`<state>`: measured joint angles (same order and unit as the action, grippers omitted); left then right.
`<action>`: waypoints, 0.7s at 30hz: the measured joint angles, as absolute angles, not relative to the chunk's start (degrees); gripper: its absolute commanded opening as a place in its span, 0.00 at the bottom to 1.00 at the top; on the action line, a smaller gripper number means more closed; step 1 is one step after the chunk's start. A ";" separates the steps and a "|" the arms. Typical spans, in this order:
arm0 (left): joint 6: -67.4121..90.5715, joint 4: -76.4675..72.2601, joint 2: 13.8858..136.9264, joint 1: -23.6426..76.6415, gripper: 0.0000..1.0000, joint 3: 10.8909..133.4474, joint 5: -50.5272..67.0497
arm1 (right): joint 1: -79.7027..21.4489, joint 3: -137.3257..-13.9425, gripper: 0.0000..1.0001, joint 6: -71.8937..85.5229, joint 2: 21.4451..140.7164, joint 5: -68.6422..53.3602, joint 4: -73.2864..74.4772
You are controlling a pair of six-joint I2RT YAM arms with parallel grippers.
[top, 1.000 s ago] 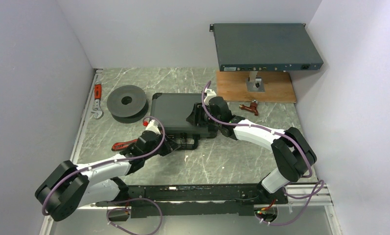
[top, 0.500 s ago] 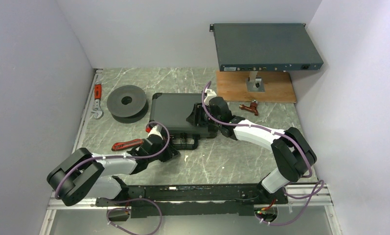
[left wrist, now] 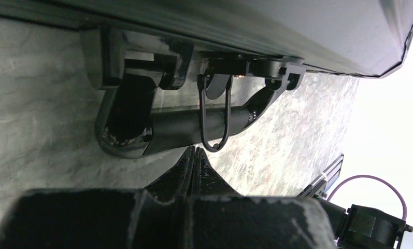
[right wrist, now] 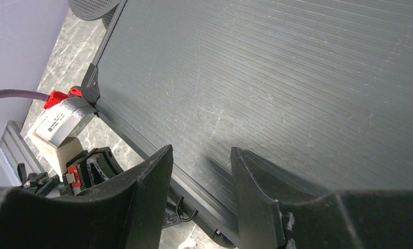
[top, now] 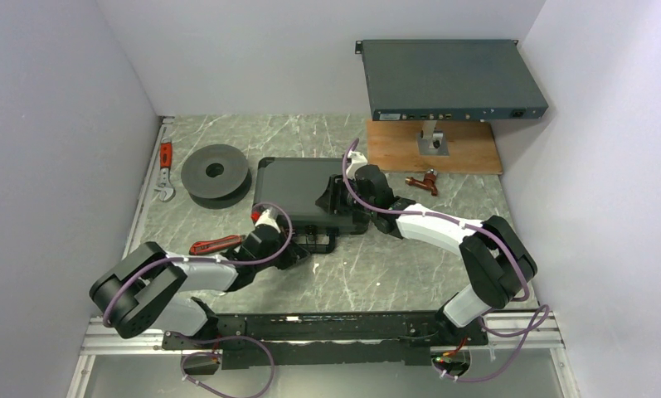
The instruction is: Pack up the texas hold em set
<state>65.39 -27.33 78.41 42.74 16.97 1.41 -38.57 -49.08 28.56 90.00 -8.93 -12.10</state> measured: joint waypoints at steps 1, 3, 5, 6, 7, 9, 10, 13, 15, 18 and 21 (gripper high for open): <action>65.39 -27.57 78.59 42.74 0.00 17.08 1.41 | -38.57 -49.06 0.50 28.53 90.00 -8.95 -12.12; 65.41 -28.03 78.94 42.78 0.00 17.39 1.41 | -38.57 -49.04 0.50 28.53 90.00 -8.95 -12.16; 65.39 -28.58 79.24 42.81 0.00 17.61 1.39 | -38.57 -49.01 0.50 28.53 90.00 -8.97 -12.21; 65.41 -28.93 79.35 42.81 0.00 17.63 1.39 | -38.57 -48.97 0.50 28.53 90.00 -8.97 -12.27; 65.41 -29.12 79.35 42.83 0.00 17.65 1.39 | -38.57 -48.93 0.50 28.53 90.00 -8.97 -12.34; 65.41 -29.34 79.35 42.85 0.00 17.74 1.37 | -38.57 -48.88 0.50 28.53 89.97 -8.97 -12.36; 65.41 -29.34 79.35 42.85 0.00 17.78 1.37 | -38.57 -48.88 0.50 28.53 90.00 -8.97 -12.36; 65.39 -29.47 79.50 42.85 0.00 17.93 1.23 | -38.57 -48.88 0.50 28.53 90.00 -8.99 -12.36; 65.34 -29.95 80.16 42.85 0.00 18.22 1.17 | -38.57 -48.88 0.50 28.53 90.00 -8.99 -12.36; 65.17 -31.40 81.34 43.00 0.00 18.85 0.99 | -38.57 -48.88 0.49 28.51 90.00 -9.02 -12.36; 64.97 -32.53 82.98 43.00 0.00 20.21 1.17 | -38.54 -48.88 0.49 28.51 90.00 -9.02 -12.36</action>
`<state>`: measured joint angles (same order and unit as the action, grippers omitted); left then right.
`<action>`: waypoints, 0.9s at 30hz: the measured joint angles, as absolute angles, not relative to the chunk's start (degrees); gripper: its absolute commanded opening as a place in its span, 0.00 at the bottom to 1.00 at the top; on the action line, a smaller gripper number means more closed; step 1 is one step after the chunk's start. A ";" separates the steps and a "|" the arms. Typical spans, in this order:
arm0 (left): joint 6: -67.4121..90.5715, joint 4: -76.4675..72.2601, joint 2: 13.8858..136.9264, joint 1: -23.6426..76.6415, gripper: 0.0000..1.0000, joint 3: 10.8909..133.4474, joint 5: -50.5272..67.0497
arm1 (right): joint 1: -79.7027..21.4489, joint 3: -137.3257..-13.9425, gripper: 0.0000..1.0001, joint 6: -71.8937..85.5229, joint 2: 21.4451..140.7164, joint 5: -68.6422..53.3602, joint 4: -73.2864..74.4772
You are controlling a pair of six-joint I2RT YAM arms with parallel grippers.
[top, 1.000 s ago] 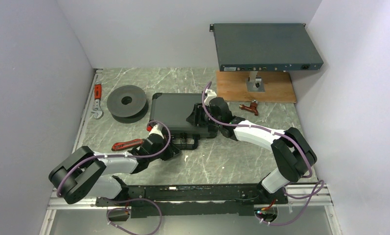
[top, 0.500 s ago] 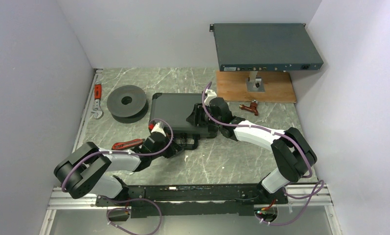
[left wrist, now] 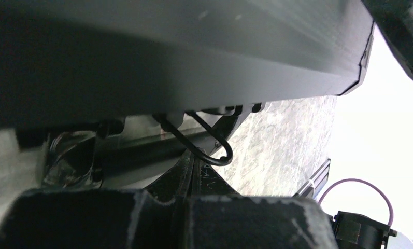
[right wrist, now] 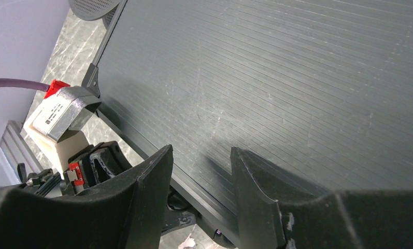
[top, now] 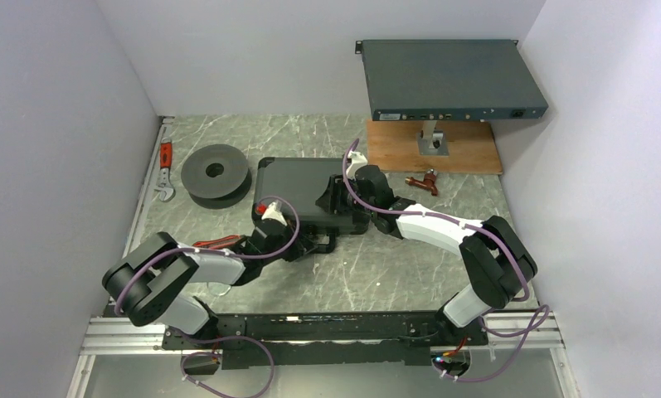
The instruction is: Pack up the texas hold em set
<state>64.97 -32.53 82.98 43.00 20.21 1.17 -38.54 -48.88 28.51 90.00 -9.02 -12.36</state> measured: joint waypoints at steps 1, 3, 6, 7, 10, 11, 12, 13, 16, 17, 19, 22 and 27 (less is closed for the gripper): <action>64.84 -33.01 83.50 43.00 0.00 20.60 1.15 | -38.54 -48.88 0.50 28.51 90.00 -9.02 -12.36; 64.34 -34.13 84.27 43.00 0.00 20.93 0.64 | -38.54 -48.88 0.49 28.51 90.00 -9.02 -12.36; 63.22 -34.87 85.17 42.96 0.00 21.47 -0.86 | -38.54 -48.88 0.49 28.51 90.02 -9.04 -12.36; 62.59 -34.76 85.45 42.94 0.00 21.74 -1.43 | -38.54 -48.88 0.49 28.51 90.02 -9.02 -12.36; 61.34 -34.11 85.45 42.78 0.00 22.39 -2.72 | -38.57 -48.88 0.49 28.51 90.04 -9.02 -12.38; 60.82 -33.43 85.23 42.78 0.00 22.59 -3.16 | -38.54 -48.88 0.49 28.51 90.06 -9.04 -12.36; 60.34 -32.51 84.90 42.81 0.00 22.94 -3.55 | -38.57 -48.88 0.49 28.51 90.06 -9.04 -12.38; 59.90 -31.64 84.44 42.83 0.00 23.22 -4.05 | -38.54 -48.88 0.49 28.51 90.15 -9.04 -12.38; 58.74 -29.69 82.17 42.72 0.00 24.10 -5.13 | -38.54 -48.88 0.49 28.51 90.35 -9.08 -12.38; 58.43 -29.54 81.62 42.78 0.00 24.27 -5.48 | -38.54 -48.88 0.49 28.51 90.39 -9.10 -12.40; 58.02 -29.04 80.97 42.87 0.00 24.62 -5.45 | -38.54 -48.90 0.49 28.51 90.50 -9.10 -12.40; 57.89 -28.80 80.64 42.92 0.00 24.80 -5.43 | -38.54 -48.90 0.49 28.51 90.61 -9.10 -12.49; 57.58 -26.22 80.27 43.00 0.00 26.20 -5.34 | -38.54 -48.90 0.49 28.51 90.80 -9.19 -12.62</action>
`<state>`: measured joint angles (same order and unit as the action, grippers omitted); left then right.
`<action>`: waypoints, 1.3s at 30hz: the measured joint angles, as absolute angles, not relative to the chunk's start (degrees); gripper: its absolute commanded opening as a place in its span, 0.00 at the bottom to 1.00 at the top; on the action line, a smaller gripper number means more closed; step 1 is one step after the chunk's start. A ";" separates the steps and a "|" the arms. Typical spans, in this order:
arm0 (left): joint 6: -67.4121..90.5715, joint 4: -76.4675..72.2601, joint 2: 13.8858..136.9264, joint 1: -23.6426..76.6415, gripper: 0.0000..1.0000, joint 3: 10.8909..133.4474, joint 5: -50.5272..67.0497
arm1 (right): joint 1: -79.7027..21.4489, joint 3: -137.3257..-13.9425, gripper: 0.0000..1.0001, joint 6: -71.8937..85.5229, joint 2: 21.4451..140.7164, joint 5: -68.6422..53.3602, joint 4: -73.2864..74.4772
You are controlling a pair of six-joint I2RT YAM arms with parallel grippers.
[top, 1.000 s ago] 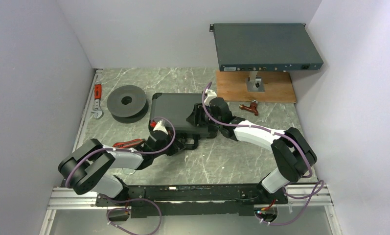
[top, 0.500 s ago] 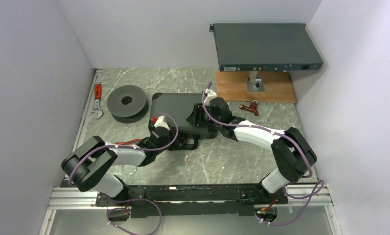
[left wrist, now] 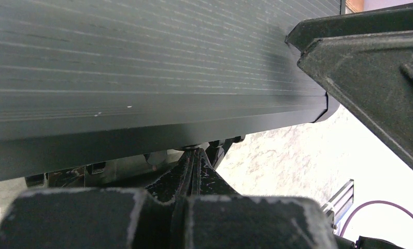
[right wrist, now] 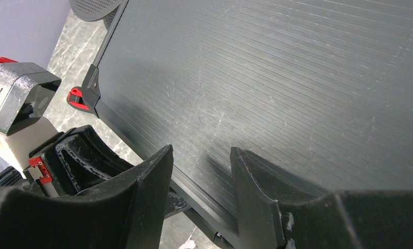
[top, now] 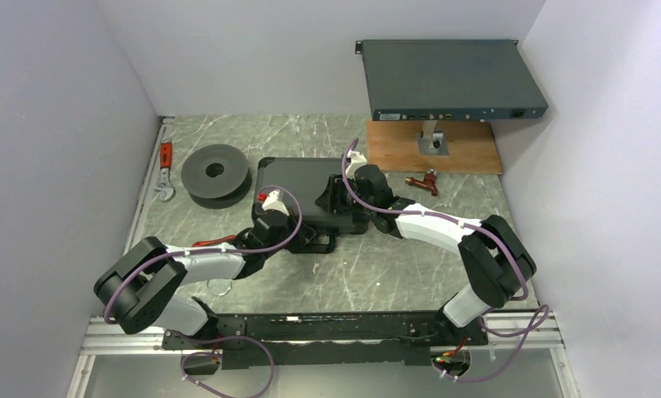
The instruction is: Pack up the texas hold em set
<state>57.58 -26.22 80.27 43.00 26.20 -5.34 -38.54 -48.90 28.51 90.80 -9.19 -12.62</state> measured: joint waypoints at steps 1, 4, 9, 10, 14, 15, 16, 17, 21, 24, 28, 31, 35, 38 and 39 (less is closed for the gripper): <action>57.58 -26.11 80.27 43.03 0.00 26.26 -5.30 | -38.54 -48.90 0.49 28.51 90.80 -9.21 -12.64; 57.65 -26.13 80.31 43.03 0.00 26.26 -5.30 | -38.54 -48.90 0.49 28.51 90.89 -9.28 -12.73; 57.91 -26.85 80.86 43.03 0.00 26.04 -5.21 | -38.54 -49.01 0.49 28.51 91.02 -9.30 -12.75; 58.15 -27.40 81.32 43.07 0.00 25.82 -5.23 | -38.54 -49.04 0.49 28.51 91.07 -9.30 -12.75; 59.29 -30.22 84.09 43.18 0.00 24.60 -5.54 | -38.54 -49.23 0.49 28.51 91.31 -9.37 -12.75; 59.72 -30.94 85.03 43.33 0.00 24.21 -6.20 | -38.57 -49.34 0.49 28.51 91.42 -9.41 -12.75; 60.31 -32.64 85.95 43.55 0.00 23.62 -6.52 | -38.57 -49.41 0.49 28.51 91.55 -9.41 -12.75; 60.86 -33.69 86.43 43.97 0.00 23.31 -6.83 | -38.54 -49.56 0.49 28.51 91.68 -9.52 -12.80; 63.57 -40.47 90.24 44.88 0.00 21.85 -7.18 | -38.57 -49.89 0.49 28.51 92.07 -9.54 -12.80; 64.55 -43.86 92.09 45.21 0.00 21.58 -7.14 | -38.57 -50.26 0.49 28.51 92.38 -9.52 -12.75; 65.41 -44.21 92.84 45.58 0.00 22.00 -7.62 | -38.57 -50.74 0.49 28.51 92.77 -9.52 -12.67; 66.02 -41.25 91.90 46.17 0.00 22.81 -8.95 | -38.57 -51.13 0.49 28.51 93.01 -9.52 -12.34; 67.24 -38.76 89.12 46.54 0.00 21.58 -11.44 | -38.57 -51.57 0.49 28.51 93.30 -9.50 -12.03; 67.22 -38.24 86.67 46.63 0.00 19.75 -13.23 | -38.57 -52.03 0.49 28.53 93.67 -9.50 -11.97; 67.13 -38.09 85.84 46.65 0.01 19.05 -14.28 | -38.57 -52.16 0.49 28.53 93.78 -9.47 -11.94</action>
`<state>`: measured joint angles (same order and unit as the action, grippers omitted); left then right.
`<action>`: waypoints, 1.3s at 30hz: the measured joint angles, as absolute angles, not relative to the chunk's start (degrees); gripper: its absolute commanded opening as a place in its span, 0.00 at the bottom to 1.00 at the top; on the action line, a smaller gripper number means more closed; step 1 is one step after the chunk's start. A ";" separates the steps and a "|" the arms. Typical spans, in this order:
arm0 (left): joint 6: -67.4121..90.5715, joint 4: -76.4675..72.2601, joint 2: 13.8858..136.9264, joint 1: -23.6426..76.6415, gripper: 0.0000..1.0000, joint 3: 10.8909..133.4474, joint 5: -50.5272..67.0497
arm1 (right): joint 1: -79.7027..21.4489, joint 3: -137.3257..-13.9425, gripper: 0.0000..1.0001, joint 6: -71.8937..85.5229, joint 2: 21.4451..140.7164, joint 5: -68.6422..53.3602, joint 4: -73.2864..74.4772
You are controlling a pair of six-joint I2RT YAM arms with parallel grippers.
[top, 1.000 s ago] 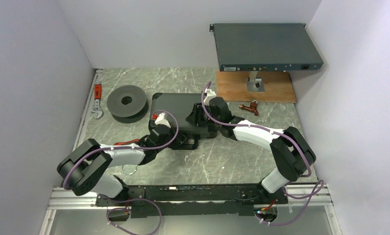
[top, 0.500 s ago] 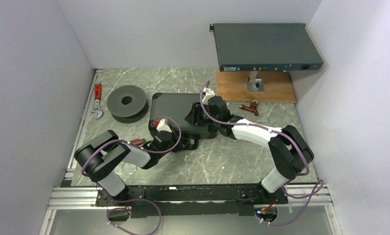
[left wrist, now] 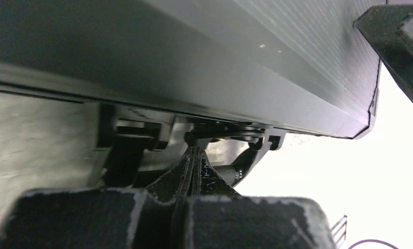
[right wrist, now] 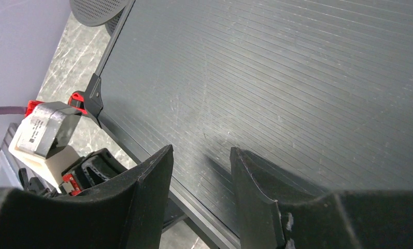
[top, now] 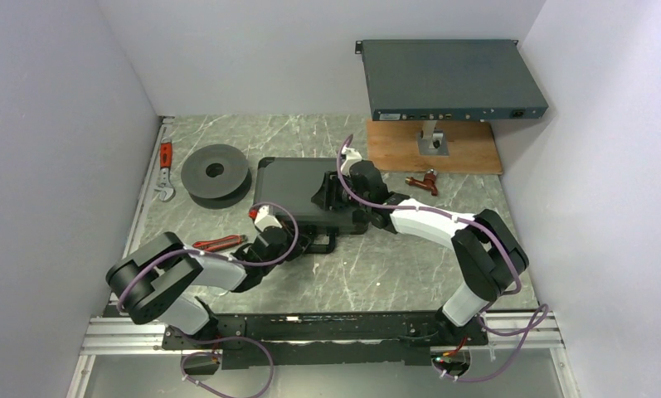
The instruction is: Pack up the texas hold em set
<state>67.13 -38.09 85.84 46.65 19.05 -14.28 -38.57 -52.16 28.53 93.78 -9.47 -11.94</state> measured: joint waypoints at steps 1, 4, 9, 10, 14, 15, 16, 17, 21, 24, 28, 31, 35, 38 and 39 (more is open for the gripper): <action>67.05 -37.98 85.19 46.65 0.02 18.55 -14.98 | -38.57 -52.29 0.49 28.53 93.86 -9.47 -11.90; 66.35 -37.87 82.87 46.72 0.03 16.47 -17.85 | -38.57 -53.08 0.49 28.53 93.97 -9.50 -11.40; 65.10 -35.46 78.00 46.76 0.04 14.02 -20.91 | -38.63 -54.37 0.49 28.53 94.02 -9.34 -9.96; 64.88 -34.70 76.93 46.87 0.04 13.67 -21.10 | -38.63 -54.61 0.49 28.53 94.02 -9.32 -9.61; 63.40 -31.20 70.17 47.31 0.05 11.16 -22.37 | -38.63 -55.40 0.49 28.51 93.84 -9.30 -8.40; 62.92 -29.91 68.23 47.35 0.07 10.66 -22.85 | -38.63 -55.55 0.49 28.49 93.78 -9.28 -8.12; 62.57 -28.23 66.37 47.35 0.08 10.46 -23.33 | -38.65 -55.68 0.49 28.49 93.73 -9.26 -7.88; 62.06 -26.41 64.14 47.35 0.09 10.28 -23.92 | -38.68 -55.86 0.50 28.47 93.69 -9.15 -7.60; 59.90 -18.65 53.69 47.40 0.13 10.24 -26.09 | -38.79 -56.55 0.50 28.27 93.49 -8.62 -6.20; 57.93 -11.92 44.29 47.46 0.22 10.33 -28.23 | -38.89 -57.21 0.51 27.70 92.95 -7.84 -3.97; 54.35 -2.90 33.34 47.46 0.37 10.92 -30.70 | -38.87 -58.08 0.53 26.44 91.72 -7.49 0.19; 51.48 3.46 27.29 47.46 0.46 11.92 -32.40 | -38.87 -58.94 0.56 25.58 90.41 -7.81 3.95; 48.45 11.64 21.63 47.46 0.65 13.96 -34.70 | -38.89 -60.23 0.61 24.77 88.51 -8.99 9.61; 46.81 17.28 18.90 47.46 0.80 16.03 -35.88 | -38.89 -60.93 0.63 24.16 87.09 -10.04 13.91; 46.30 19.09 18.20 47.46 0.84 17.02 -36.18 | -38.89 -61.23 0.64 23.94 86.46 -10.48 14.87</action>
